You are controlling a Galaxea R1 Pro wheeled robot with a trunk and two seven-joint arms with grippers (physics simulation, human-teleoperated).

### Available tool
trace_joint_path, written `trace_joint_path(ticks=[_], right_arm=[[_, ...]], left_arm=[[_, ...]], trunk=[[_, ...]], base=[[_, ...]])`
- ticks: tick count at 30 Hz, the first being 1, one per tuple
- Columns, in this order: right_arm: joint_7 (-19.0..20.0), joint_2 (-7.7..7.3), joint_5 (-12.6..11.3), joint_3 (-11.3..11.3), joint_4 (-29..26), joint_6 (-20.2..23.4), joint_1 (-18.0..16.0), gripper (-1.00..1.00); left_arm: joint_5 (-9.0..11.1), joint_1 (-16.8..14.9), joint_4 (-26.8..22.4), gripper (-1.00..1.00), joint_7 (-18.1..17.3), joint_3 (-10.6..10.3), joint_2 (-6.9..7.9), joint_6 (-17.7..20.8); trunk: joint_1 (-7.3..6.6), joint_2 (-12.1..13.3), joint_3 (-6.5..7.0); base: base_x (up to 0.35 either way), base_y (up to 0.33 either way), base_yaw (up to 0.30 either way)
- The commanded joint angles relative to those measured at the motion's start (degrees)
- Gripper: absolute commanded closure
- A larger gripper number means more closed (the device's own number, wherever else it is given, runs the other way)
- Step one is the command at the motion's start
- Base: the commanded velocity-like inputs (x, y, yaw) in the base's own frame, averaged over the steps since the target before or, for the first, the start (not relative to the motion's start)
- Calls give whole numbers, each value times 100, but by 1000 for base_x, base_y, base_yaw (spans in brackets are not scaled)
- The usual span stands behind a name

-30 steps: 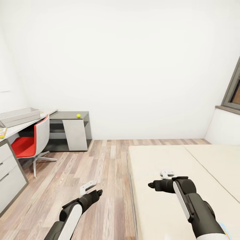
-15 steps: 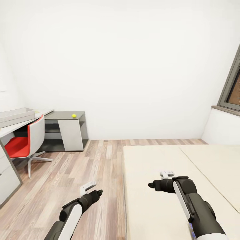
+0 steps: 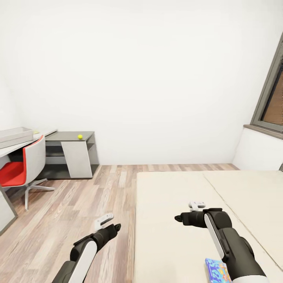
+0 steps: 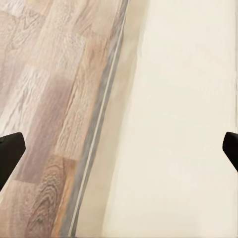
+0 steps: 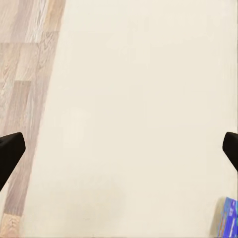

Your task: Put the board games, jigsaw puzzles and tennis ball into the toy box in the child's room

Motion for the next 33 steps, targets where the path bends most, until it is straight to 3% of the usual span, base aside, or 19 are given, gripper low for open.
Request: trace_joint_path(ticks=[1,33], right_arm=[[10,-1,-6,-3,-3,23,-4,-100],[19,-2,-5,-2,6,11,-4,-100]], left_arm=[[61,-4,-9,-100,57,-4,0,11],[61,-4,-8,-100,57,0,-2,11]], trunk=[[0,-4,-7],[0,-4,-7]], base=[[0,-271,0],[0,-273,0]])
